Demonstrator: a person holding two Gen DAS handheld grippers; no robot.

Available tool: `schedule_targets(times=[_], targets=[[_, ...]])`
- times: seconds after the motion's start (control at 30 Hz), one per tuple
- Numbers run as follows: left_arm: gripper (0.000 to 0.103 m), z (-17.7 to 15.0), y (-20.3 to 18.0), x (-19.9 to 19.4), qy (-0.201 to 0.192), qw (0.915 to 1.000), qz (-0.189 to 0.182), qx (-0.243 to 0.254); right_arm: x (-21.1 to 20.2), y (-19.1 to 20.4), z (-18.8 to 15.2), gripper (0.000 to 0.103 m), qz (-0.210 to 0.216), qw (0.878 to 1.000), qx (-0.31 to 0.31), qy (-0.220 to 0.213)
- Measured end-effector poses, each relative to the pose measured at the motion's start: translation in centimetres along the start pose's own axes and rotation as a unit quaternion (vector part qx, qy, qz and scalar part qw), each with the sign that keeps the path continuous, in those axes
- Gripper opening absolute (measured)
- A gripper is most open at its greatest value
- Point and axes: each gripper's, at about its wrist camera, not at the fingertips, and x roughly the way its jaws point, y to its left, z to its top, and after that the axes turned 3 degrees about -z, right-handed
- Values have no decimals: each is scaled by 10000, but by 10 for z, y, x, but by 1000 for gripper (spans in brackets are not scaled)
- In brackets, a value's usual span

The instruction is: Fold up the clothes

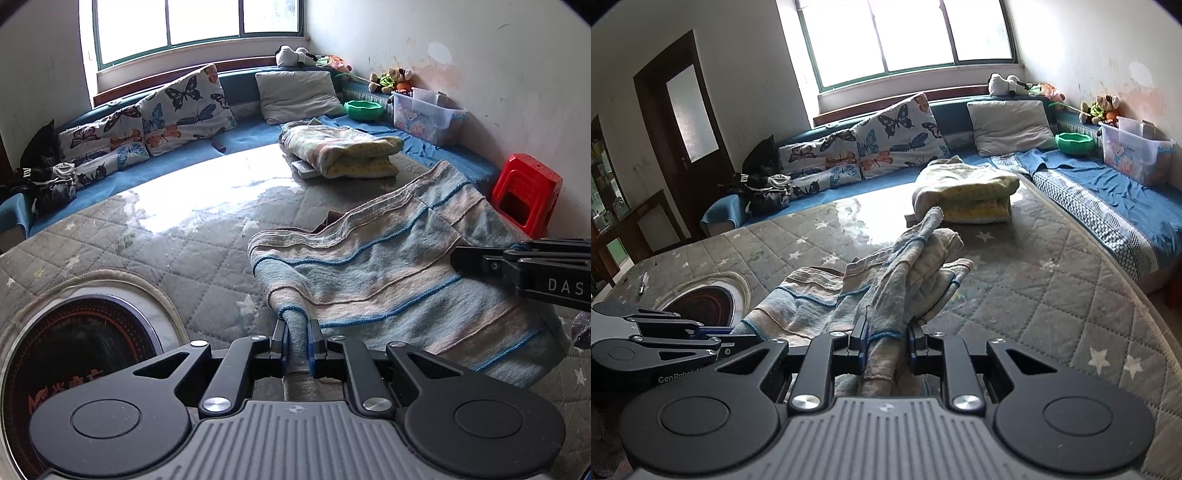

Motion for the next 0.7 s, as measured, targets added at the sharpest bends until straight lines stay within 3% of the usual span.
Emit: schedule_targets(times=[0.33,0.47,0.7], targets=[[11,-8,-2,6,140,9999,3,1,10,-12,-13,21,-97,9994,148,289],[11,-12,-3,6,174,9998,17,6,13,-17,-19,27,-192,9989,220,380],[16,-16,-2,8,221,9997,56,1,8,-22,-18,31,-384,9985,276,267]])
